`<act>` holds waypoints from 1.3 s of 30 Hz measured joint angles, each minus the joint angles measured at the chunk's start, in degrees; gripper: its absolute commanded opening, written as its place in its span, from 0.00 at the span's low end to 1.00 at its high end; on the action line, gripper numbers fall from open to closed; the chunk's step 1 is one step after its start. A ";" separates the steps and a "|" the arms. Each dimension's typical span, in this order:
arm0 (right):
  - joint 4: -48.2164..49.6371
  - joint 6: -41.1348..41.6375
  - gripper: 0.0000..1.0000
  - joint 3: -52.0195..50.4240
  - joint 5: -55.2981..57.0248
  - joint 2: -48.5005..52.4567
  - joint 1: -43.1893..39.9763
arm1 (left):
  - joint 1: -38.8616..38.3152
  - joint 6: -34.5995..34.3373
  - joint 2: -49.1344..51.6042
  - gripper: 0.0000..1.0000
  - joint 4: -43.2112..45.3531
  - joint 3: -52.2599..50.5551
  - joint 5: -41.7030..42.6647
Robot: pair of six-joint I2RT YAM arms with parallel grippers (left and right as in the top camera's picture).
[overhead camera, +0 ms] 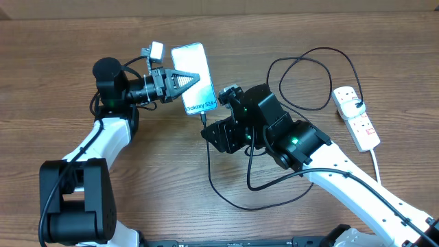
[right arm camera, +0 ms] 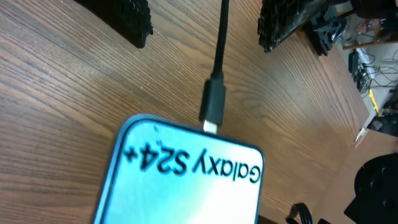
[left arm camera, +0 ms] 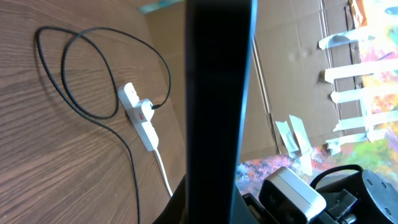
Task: Plug charger to phone and switch on socket
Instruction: 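Press the connector fully into the port, tilting phone with left gripper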
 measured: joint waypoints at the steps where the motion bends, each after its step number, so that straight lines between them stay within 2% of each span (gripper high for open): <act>1: 0.04 -0.02 0.56 0.00 -0.02 0.00 0.04 | -0.02 0.00 0.00 0.04 0.00 0.00 0.00; 4: 0.70 -0.04 0.51 0.00 0.66 0.42 0.22 | -0.28 0.02 0.00 0.04 0.00 0.00 0.02; 15: 4.92 -0.28 0.16 0.00 5.60 4.24 2.99 | -0.26 0.74 0.00 0.04 -0.02 0.00 0.11; 20: 6.14 -0.22 0.04 0.00 5.99 4.24 3.10 | -0.26 2.01 0.00 0.04 0.00 0.00 0.22; 39: 9.16 2.40 0.04 0.00 7.39 4.31 3.41 | -0.04 4.42 0.00 0.04 -0.96 1.22 0.28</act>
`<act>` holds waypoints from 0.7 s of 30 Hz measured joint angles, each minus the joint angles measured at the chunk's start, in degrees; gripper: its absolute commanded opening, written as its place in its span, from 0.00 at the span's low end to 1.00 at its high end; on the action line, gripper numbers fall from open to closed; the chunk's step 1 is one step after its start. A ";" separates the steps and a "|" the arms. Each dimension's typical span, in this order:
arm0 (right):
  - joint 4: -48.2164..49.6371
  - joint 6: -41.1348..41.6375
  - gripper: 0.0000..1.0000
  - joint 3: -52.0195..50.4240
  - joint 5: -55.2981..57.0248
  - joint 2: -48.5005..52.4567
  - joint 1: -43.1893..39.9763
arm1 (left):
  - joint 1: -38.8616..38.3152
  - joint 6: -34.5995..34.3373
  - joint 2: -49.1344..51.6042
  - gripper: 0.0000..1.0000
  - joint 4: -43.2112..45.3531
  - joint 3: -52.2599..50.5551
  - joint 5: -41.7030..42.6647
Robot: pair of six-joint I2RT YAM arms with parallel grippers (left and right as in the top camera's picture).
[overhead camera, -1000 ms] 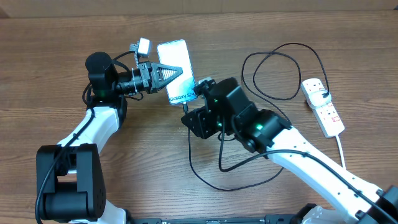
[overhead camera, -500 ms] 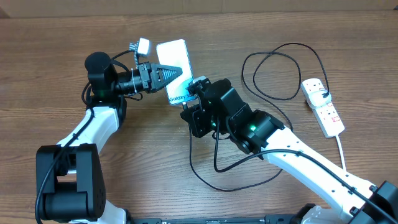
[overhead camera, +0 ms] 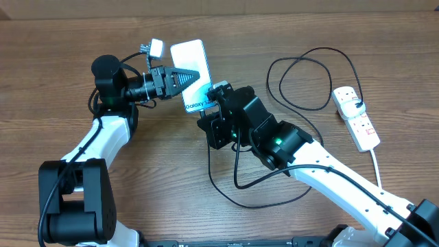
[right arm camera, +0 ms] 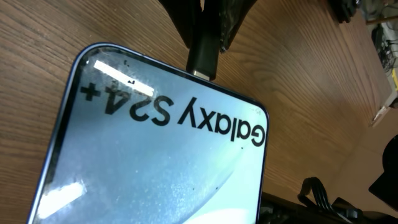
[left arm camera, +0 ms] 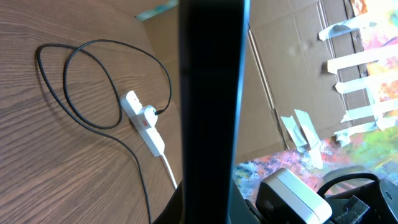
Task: Plug charger to phone and switch on socket
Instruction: 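Press the connector fully into the port, tilting phone with left gripper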
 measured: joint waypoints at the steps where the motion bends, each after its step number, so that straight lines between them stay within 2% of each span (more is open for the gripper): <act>1: -0.02 0.15 0.04 0.00 0.00 0.04 0.00 | 0.00 0.35 0.00 0.04 -0.13 0.00 0.00; 21: -0.13 0.37 0.04 0.20 0.55 0.57 0.00 | -0.39 2.71 0.00 0.04 -0.11 -0.13 -0.70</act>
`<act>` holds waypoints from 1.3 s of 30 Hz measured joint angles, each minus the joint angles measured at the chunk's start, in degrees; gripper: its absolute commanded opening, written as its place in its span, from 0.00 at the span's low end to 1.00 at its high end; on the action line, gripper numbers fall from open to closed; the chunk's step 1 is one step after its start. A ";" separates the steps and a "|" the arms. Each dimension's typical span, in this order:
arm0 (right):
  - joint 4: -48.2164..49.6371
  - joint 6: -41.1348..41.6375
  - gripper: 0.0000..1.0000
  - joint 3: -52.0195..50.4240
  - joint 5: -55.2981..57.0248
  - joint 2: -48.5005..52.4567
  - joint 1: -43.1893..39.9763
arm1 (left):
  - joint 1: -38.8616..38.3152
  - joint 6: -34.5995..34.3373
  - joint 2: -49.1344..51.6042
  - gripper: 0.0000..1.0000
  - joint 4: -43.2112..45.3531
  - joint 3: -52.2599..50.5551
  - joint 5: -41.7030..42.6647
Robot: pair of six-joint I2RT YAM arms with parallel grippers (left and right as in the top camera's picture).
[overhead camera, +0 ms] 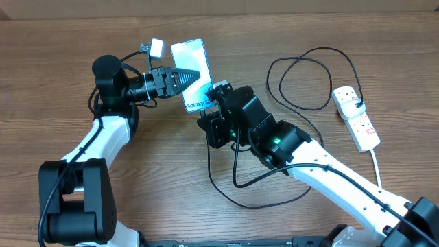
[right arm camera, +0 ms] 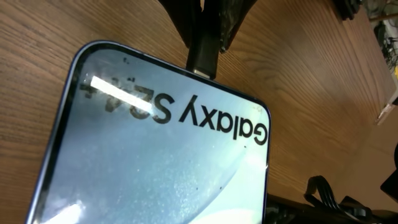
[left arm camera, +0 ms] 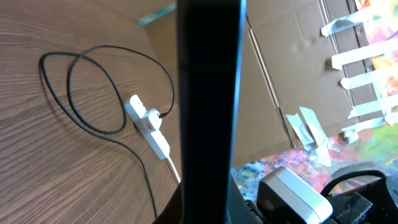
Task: Plug charger to phone and switch on socket
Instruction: 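Press the connector fully into the port, tilting phone with left gripper, then lower the plugged phone onto the table with the left gripper and release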
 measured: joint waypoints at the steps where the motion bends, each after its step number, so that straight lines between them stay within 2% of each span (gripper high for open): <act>1: -0.72 0.00 0.04 0.28 0.09 0.00 0.00 | -0.22 0.07 0.00 0.04 -0.02 -0.04 0.00; 3: -1.33 0.02 0.05 0.35 0.20 0.00 0.00 | -0.70 0.48 0.00 0.04 0.02 -0.02 -0.13; 7: -0.61 0.24 0.20 1.05 1.18 0.00 -0.02 | -1.22 0.66 0.00 0.04 -0.11 -0.15 0.48; 18: -11.56 0.07 0.88 5.01 1.38 -3.65 -0.15 | -3.78 2.67 0.00 0.04 -2.69 -1.57 -4.20; 21: -16.74 -0.33 0.98 6.14 2.45 -7.76 -0.94 | -4.94 2.99 0.00 0.04 -6.64 -1.95 -7.10; 26: -25.55 -0.46 1.00 9.33 9.05 -19.28 -4.02 | -10.21 4.59 0.00 0.04 -12.81 -1.97 -12.41; 28: -28.00 -0.42 1.00 9.94 11.91 -24.24 -5.01 | -13.05 7.30 0.00 0.04 -19.45 -1.86 -14.56; 34: -34.16 -0.44 1.00 10.40 16.94 -34.12 -7.45 | -15.19 22.86 0.02 0.04 -52.85 -1.14 -25.42; 39: -35.08 -0.44 1.00 10.40 17.44 -34.27 -7.54 | -13.05 36.11 0.13 0.04 -61.79 -1.09 -31.17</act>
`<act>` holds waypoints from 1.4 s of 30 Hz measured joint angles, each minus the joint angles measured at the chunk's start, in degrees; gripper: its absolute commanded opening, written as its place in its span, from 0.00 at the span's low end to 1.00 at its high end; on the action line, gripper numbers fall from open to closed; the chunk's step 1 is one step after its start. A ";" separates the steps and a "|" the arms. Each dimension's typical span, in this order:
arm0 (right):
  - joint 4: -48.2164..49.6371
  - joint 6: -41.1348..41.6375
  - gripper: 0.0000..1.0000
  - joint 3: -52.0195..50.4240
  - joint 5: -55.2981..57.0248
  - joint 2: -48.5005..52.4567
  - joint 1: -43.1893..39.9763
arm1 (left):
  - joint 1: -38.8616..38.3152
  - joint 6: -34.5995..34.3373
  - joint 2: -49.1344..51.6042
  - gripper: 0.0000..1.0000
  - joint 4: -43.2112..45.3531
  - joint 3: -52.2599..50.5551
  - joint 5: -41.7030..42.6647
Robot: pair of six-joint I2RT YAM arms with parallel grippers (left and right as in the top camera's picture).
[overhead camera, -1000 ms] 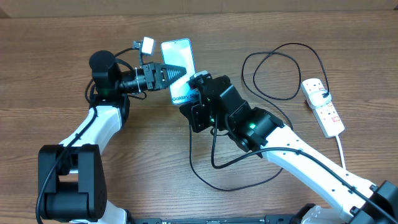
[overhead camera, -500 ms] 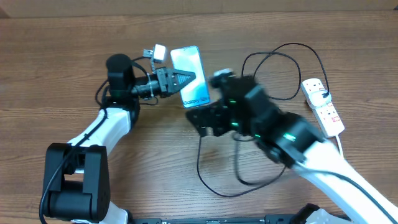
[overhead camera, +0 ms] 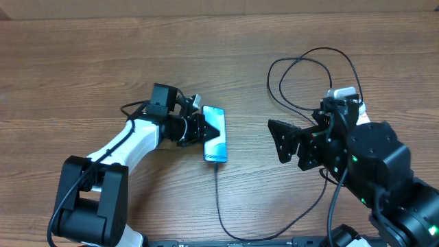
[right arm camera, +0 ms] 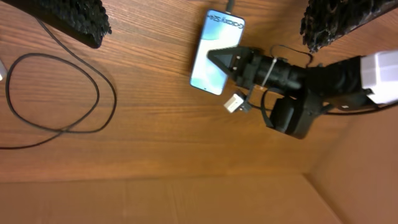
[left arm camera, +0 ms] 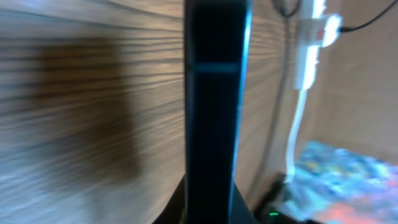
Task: Plug charger to phone and switch on socket
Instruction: 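Lower the plugged phone onto the table with the left gripper and release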
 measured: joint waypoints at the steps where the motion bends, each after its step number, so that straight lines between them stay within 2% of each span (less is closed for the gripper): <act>1: -0.04 -0.02 1.00 0.00 -0.11 0.48 0.00 | 0.42 1.95 0.00 0.04 -1.38 0.00 -1.01; 5: -0.35 0.00 1.00 0.00 -1.60 2.93 -0.02 | 2.34 8.59 0.09 0.04 -5.51 0.00 -5.86; 9: -0.57 -0.02 1.00 0.00 -3.13 4.96 -0.02 | 3.61 12.22 1.03 0.04 -4.94 0.00 -7.80; 16: -0.63 0.00 1.00 0.00 -4.13 7.08 -0.02 | 3.87 13.90 3.50 0.04 -4.66 0.00 -8.39; 22: -0.61 0.02 1.00 0.00 -4.61 7.13 0.00 | 3.93 13.29 7.34 0.05 -4.52 0.76 -4.55; 25: -0.72 0.02 1.00 0.00 -4.66 7.13 0.00 | 3.91 13.42 8.31 0.10 -4.31 0.87 -3.23; 28: -1.11 0.02 1.00 0.00 -4.68 7.13 -0.02 | 3.93 13.62 8.92 0.20 -4.24 0.87 -3.85; 42: -1.46 -0.02 1.00 0.00 -4.68 7.13 0.00 | 3.87 13.40 9.14 0.37 -6.08 2.08 -5.40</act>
